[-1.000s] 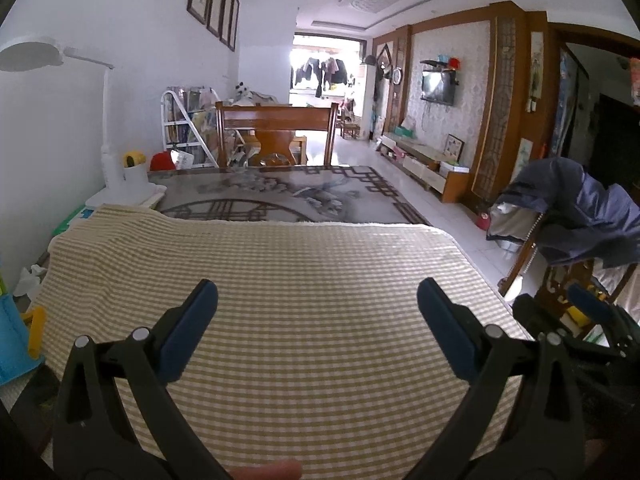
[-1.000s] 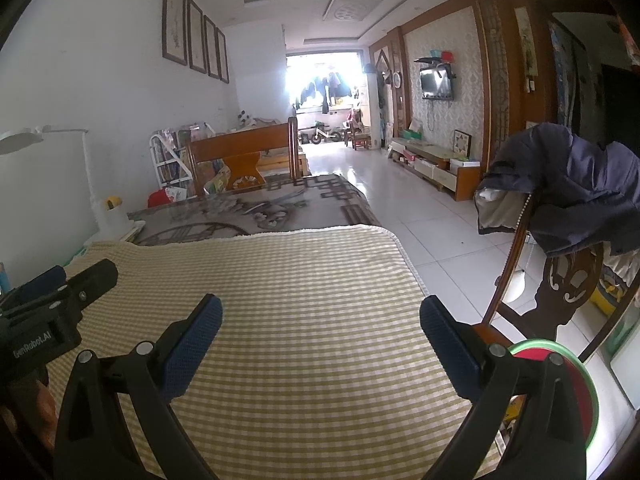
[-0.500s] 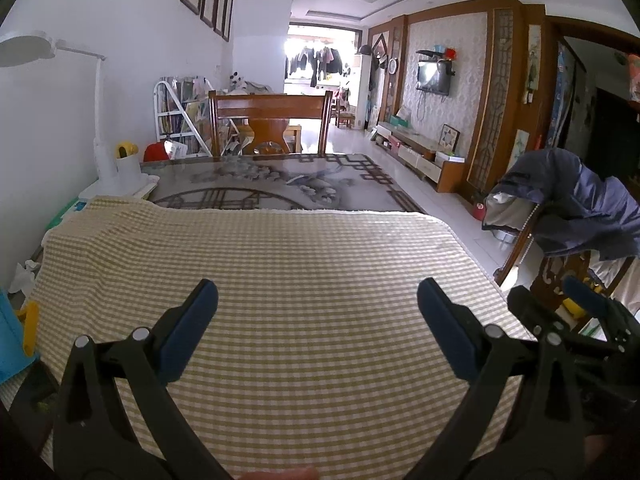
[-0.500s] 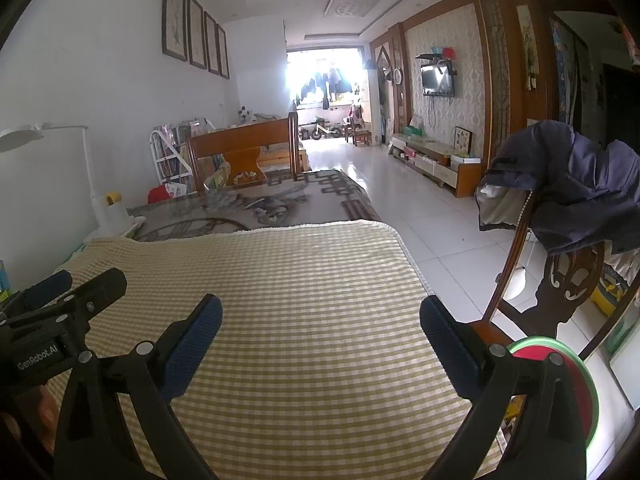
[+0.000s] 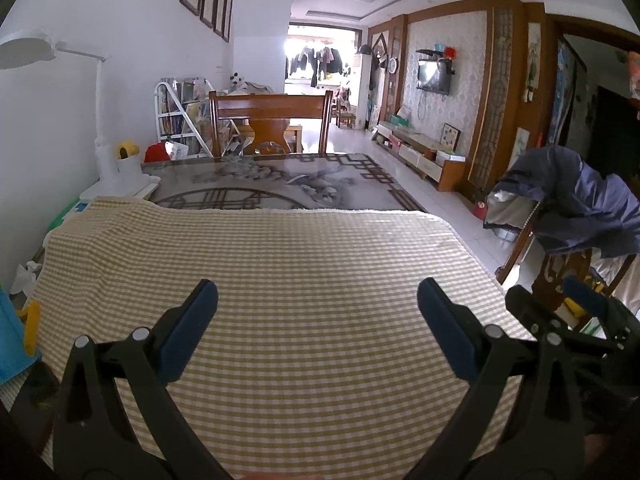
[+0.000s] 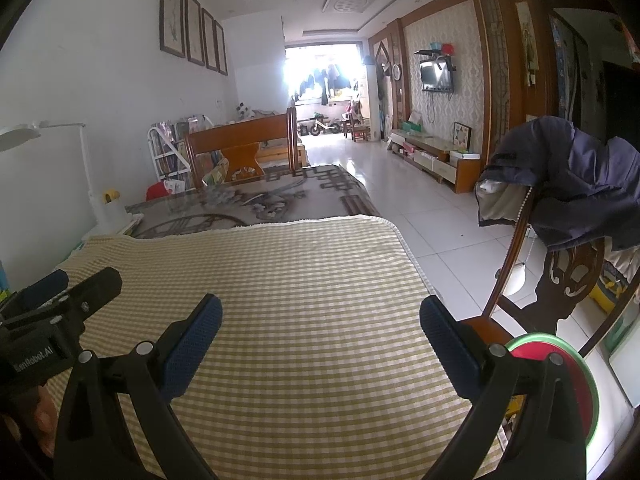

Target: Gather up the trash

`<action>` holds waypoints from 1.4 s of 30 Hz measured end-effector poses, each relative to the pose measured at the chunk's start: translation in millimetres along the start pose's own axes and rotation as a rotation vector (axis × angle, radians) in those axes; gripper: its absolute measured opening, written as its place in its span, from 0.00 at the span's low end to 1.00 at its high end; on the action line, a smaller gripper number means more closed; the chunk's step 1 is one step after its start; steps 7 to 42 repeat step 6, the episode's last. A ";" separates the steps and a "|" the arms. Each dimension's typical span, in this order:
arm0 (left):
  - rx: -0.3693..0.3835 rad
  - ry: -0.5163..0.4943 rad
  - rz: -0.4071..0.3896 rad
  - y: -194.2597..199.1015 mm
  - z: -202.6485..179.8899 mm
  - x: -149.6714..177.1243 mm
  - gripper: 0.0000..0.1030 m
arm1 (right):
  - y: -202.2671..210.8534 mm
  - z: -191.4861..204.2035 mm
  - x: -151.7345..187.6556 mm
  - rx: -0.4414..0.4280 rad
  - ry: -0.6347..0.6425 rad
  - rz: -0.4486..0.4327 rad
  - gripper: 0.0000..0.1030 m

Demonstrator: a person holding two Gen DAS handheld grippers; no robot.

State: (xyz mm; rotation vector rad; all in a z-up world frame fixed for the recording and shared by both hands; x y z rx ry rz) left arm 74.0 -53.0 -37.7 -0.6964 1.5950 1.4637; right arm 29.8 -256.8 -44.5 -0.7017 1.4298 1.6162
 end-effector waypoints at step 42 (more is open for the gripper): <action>0.004 0.020 0.020 -2.8 3.0 3.1 0.95 | -7.9 0.6 3.4 0.000 0.007 0.038 0.93</action>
Point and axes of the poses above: each gripper's, at about its wrist camera, not at the fingertips, and y roughly against the way its jaws point, z to its left, x to its underside, the point moved 8 cm from there along -y, roughly the way its jaws point, and after that the axes turned 6 degrees about -y, right-handed, at the moved point
